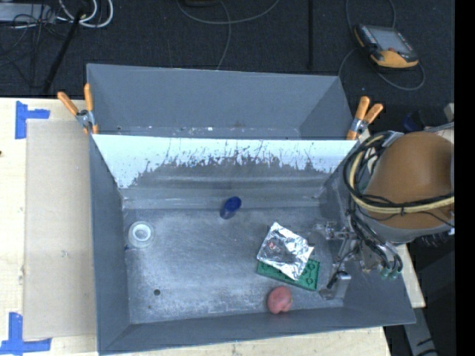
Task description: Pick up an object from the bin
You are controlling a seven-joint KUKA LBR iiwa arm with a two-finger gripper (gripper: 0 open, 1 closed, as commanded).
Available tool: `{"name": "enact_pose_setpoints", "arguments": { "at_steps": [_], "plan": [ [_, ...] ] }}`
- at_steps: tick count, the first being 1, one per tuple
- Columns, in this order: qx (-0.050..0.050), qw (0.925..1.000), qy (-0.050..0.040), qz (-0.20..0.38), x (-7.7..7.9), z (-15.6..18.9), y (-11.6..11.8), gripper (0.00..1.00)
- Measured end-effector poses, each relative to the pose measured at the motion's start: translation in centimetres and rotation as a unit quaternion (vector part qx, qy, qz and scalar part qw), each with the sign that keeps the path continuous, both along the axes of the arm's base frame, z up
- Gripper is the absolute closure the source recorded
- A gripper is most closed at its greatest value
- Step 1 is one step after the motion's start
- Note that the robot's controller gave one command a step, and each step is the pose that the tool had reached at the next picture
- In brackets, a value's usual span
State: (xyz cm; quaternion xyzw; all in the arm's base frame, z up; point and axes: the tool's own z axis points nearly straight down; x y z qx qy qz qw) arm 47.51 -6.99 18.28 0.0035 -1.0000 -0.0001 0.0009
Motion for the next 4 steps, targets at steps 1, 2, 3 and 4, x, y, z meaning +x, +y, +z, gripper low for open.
{"name": "enact_pose_setpoints", "arguments": {
  "at_steps": [1,2,3,4],
  "plan": [
    [0.0,0.9954,0.0006,-0.096,3.7,-11.2,1.6,0.0],
    [0.0,0.9956,-0.0011,-0.094,3.8,-10.9,1.6,1.0],
    [0.0,0.9956,-0.0048,-0.093,4.4,6.0,2.1,1.0],
    [0.0,0.9923,0.0034,-0.124,5.4,-8.6,3.7,1.0]
  ]
}}
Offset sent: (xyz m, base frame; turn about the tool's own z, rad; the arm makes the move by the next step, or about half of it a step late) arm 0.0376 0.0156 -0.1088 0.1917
